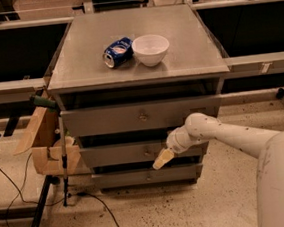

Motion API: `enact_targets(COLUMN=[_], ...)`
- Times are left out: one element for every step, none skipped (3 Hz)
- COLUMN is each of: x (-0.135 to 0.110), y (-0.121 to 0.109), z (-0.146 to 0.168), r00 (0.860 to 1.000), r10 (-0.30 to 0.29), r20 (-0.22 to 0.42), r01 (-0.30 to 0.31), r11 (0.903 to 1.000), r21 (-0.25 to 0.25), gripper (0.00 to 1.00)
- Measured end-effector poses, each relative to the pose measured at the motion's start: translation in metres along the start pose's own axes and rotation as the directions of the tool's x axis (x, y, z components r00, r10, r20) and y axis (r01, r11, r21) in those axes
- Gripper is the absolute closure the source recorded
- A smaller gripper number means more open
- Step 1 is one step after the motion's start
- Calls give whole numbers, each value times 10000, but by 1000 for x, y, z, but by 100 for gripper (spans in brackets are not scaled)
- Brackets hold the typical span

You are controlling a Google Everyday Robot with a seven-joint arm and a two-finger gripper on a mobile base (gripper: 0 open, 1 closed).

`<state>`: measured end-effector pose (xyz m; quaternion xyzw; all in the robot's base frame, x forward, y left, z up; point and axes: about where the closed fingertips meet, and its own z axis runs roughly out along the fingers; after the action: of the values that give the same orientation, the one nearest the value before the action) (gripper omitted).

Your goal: Open middle drawer

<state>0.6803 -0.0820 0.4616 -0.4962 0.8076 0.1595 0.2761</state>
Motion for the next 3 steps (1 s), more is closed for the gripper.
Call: enact_targets(x=[-2,9,18], y=[-8,-10,-9], z=[8,15,16], r00=[9998,9977,9952], r10=[-14,233,464], r20=[-214,-634,-857], r01=[11,-256,-504], r11=[9999,9991,9977], r21=[-130,-351,-451], gripper=[0,15,31])
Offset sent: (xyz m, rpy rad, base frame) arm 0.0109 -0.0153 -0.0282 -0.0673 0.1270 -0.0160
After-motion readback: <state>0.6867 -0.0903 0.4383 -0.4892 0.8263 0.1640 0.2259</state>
